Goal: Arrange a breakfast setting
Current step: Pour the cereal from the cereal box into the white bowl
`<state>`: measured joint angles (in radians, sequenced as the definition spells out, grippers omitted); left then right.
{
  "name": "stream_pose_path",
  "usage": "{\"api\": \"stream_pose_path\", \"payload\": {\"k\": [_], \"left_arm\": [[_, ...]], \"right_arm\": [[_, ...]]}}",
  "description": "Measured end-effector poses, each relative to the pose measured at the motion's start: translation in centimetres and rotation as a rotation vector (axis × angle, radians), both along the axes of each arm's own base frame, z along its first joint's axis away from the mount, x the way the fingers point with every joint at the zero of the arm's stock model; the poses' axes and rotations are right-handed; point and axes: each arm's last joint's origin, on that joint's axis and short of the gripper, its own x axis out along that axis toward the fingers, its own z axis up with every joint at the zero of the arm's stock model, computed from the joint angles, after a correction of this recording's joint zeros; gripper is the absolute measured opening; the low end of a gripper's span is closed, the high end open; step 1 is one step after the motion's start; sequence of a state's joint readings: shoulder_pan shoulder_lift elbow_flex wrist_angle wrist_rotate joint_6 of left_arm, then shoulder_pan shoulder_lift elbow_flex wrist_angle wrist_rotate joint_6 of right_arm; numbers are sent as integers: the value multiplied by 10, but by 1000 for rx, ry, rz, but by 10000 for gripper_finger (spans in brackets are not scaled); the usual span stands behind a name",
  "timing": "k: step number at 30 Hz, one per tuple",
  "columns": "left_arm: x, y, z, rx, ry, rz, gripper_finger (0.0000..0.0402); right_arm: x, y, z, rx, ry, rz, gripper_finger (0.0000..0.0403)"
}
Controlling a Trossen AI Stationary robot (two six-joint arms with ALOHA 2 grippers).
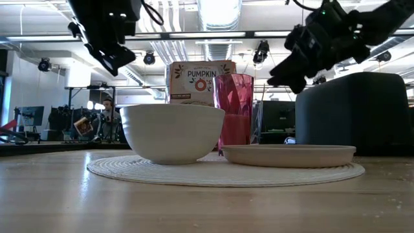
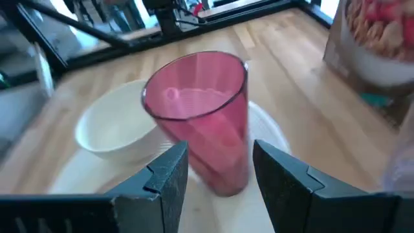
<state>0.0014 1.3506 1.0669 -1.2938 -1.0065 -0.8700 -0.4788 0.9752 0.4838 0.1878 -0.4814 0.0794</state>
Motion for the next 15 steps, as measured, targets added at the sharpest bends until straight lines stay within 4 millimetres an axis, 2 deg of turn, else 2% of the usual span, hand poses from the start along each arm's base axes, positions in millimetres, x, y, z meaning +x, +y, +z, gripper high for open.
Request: {"api": "stream_pose_path", "payload": {"k": [5, 11, 15], "left_arm": [[-3, 7, 3, 2, -10, 30, 39], [-8, 11, 6, 5, -21, 47, 39], [-10, 12, 9, 6, -37, 49, 39]], "right_arm": [[-4, 14, -15, 100, 29, 41, 163], [-4, 48, -20, 68, 26, 235, 151], [-8, 67, -23, 42, -7, 294, 139]]}}
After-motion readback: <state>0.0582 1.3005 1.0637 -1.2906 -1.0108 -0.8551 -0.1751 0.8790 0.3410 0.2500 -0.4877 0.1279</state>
